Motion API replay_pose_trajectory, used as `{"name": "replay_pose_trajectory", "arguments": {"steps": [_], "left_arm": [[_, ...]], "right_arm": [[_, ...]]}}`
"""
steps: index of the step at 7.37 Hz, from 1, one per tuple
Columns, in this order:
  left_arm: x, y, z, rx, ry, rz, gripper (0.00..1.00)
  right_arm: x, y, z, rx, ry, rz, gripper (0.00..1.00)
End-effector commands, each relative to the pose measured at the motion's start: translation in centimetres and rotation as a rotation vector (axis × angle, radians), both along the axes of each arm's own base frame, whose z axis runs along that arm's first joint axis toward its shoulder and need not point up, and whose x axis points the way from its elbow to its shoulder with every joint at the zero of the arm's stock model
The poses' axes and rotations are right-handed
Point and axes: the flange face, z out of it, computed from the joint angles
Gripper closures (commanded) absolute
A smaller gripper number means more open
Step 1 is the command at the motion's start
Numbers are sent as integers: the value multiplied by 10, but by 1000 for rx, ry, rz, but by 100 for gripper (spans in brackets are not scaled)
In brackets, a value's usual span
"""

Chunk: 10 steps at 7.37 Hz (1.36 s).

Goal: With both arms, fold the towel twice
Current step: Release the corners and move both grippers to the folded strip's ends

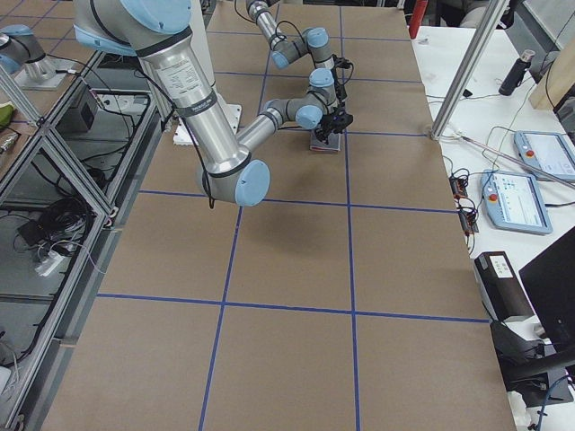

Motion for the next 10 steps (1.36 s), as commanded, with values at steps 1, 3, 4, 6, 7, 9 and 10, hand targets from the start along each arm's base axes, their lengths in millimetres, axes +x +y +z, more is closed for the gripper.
{"name": "replay_pose_trajectory", "arguments": {"steps": [1,3,4,6,7,9,10], "left_arm": [[-4,2,-4,-18,24,25,0],[-2,15,-8,-45,39,53,5],[4,23,-1,-103,52,43,15],[23,43,5,-121,45,69,29],[25,46,3,-121,48,74,34],[22,48,-2,-134,32,75,34],[21,48,-5,-131,36,76,34]], "right_arm": [[7,5,-4,4,-16,1,0],[8,5,-5,3,-16,2,0],[8,5,0,0,-11,2,0],[9,4,1,-1,-10,3,0],[9,4,1,-1,-10,3,0],[9,4,1,-1,-10,3,0],[10,6,9,-7,-1,2,0]]}}
